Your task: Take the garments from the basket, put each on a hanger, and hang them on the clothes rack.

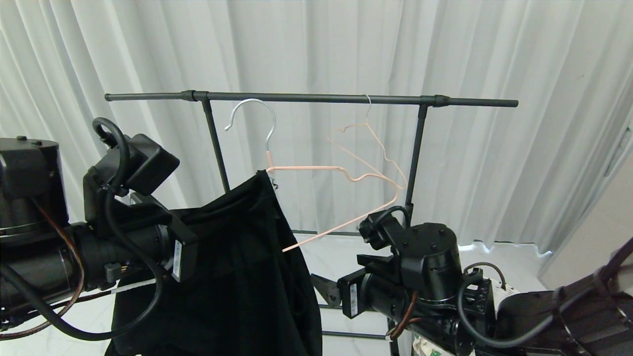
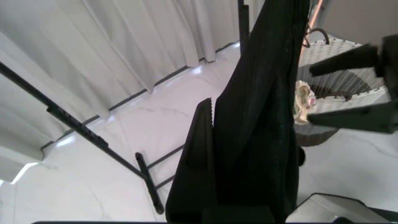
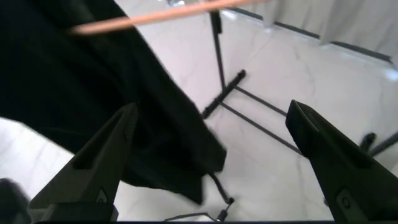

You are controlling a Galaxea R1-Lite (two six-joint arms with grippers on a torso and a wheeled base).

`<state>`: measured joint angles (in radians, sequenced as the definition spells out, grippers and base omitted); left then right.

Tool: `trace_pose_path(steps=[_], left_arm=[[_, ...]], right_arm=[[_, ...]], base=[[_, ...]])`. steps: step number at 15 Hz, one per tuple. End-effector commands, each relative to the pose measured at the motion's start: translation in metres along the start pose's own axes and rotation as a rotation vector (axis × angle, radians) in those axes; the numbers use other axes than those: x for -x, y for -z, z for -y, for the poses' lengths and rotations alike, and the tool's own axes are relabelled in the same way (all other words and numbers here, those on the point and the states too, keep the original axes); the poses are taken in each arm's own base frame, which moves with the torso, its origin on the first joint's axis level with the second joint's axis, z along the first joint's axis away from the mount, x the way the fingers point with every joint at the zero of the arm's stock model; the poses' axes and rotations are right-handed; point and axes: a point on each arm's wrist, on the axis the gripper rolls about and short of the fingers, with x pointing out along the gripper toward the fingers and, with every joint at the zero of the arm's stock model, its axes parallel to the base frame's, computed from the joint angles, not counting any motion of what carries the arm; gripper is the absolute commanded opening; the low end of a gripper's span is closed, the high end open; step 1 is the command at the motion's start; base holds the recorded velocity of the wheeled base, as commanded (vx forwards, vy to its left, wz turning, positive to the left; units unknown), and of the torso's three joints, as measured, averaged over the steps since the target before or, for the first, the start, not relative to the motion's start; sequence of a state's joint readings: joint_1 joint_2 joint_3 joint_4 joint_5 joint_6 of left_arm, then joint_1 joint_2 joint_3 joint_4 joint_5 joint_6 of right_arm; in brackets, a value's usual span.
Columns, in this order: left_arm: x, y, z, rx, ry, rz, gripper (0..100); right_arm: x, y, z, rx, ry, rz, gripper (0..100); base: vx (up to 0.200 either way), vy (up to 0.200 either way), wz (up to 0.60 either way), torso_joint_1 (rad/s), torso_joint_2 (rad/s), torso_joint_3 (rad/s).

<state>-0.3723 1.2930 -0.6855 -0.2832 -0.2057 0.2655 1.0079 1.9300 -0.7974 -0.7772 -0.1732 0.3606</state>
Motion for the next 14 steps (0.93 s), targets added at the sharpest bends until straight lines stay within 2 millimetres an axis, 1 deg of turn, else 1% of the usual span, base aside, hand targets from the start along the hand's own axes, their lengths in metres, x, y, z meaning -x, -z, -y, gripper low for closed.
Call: trace_pose_path(steps=[1,4,7,9,11,14], left_arm=[[0.000,0.000,0.000,-0.001,-0.001,0.003,0],[-0.001,-0.001,0.003,-0.005,0.013,0.005,0],[-0.001,-0.002,0.007,-0.012,0.034,0.010,0],[0.000,-0.003,0.009,-0.017,0.043,0.015,0],[0.000,-0.003,0.009,-0.018,0.043,0.015,0],[-0.001,-0.003,0.009,-0.017,0.042,0.013,0]], right_arm=[[-0.007,0.015,-0.008,0.020,-0.013,-0.042,100],[-0.005,0.020,-0.021,0.034,-0.049,-0.055,100],[-0.008,0.024,-0.021,0.039,-0.043,-0.065,100],[-0.010,0.026,-0.017,0.038,-0.026,-0.070,100],[-0.012,0.021,-0.006,0.026,0.010,-0.057,100],[-0.011,0.020,-0.002,0.026,0.020,-0.058,100]], base=[[0.000,0.000,0.00,0.000,0.00,0.000],[0.000,0.000,0.00,0.000,0.00,0.000],[0.000,0.000,0.00,0.000,0.00,0.000],[0.000,0.000,0.00,0.000,0.00,0.000],[0.000,0.000,0.00,0.000,0.00,0.000],[0.000,0.000,0.00,0.000,0.00,0.000]])
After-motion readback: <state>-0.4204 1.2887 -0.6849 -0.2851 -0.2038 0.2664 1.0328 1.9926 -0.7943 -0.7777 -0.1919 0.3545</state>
